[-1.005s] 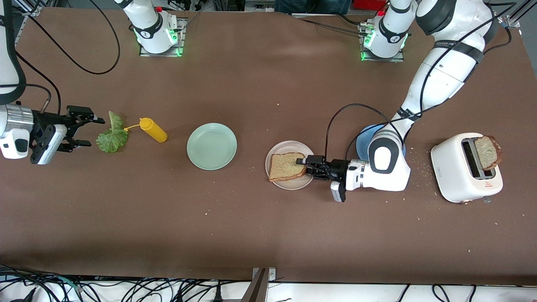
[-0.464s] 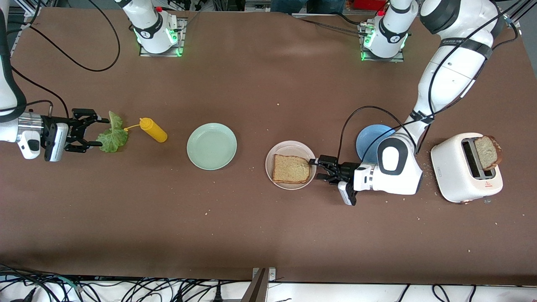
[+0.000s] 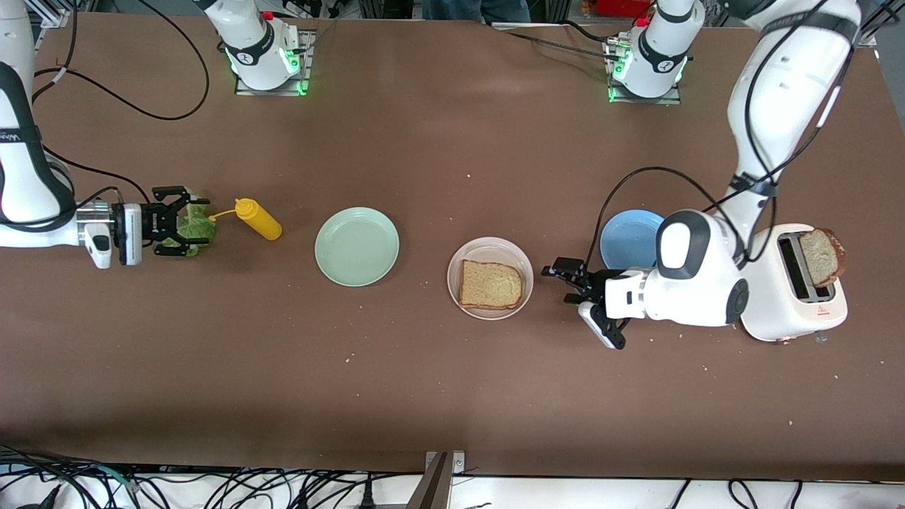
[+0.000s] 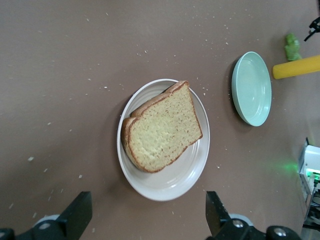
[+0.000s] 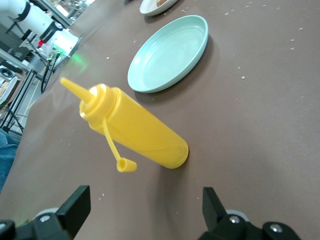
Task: Make sandwich in beige plate with both arms
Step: 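Raise the left gripper back while the right gripper grasps the yellow bottle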
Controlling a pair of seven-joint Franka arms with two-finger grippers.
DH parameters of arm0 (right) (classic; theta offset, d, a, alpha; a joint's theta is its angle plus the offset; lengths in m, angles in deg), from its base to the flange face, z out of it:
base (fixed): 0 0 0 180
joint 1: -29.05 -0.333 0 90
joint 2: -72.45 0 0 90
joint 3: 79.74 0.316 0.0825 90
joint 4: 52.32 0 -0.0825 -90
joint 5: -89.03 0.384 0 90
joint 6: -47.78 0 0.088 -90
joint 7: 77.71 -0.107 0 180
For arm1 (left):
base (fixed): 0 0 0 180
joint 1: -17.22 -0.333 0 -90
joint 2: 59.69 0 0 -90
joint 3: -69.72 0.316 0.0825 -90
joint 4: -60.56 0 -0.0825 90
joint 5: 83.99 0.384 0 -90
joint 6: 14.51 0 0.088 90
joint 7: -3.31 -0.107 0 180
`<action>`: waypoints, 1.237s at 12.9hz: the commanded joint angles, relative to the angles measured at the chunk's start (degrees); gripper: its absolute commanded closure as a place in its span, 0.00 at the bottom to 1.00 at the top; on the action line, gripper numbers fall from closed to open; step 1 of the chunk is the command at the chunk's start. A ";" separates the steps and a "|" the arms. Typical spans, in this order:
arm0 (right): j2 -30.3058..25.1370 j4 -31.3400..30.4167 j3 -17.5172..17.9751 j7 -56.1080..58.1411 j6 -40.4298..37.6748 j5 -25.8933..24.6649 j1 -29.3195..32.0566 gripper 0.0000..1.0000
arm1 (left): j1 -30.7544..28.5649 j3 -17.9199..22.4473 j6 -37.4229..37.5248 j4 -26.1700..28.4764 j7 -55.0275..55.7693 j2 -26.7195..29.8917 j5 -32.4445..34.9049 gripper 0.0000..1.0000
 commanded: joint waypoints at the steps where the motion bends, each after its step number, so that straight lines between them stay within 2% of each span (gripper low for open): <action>1: 2.22 -0.24 0.85 9.12 -0.31 3.40 1.29 0.01 | 0.81 0.35 7.00 -0.20 12.33 9.98 7.20 0.00; 4: 6.78 0.28 0.94 15.72 -0.58 6.57 1.12 0.01 | 1.25 0.08 20.01 -6.35 20.17 14.92 18.36 0.00; 6: 8.64 0.37 1.64 19.68 -0.32 8.16 0.85 0.01 | 1.86 -0.09 25.03 -7.59 25.97 17.91 23.72 0.00; 8: 9.52 0.37 3.04 21.27 -0.67 8.87 0.85 0.01 | 2.22 -0.01 26.55 -7.59 29.32 21.95 29.36 0.00; 11: 10.84 0.28 4.10 24.18 -2.33 8.96 0.85 0.01 | 0.99 1.13 29.00 -7.59 31.10 25.21 29.47 0.00; 13: 11.63 0.37 4.10 24.27 -2.51 9.04 0.85 0.01 | 2.65 4.99 29.28 -6.28 30.57 28.29 29.12 0.00; 16: 12.25 0.37 4.28 25.32 -2.51 9.57 0.24 0.01 | 3.62 11.13 27.17 0.47 30.57 35.04 24.22 0.00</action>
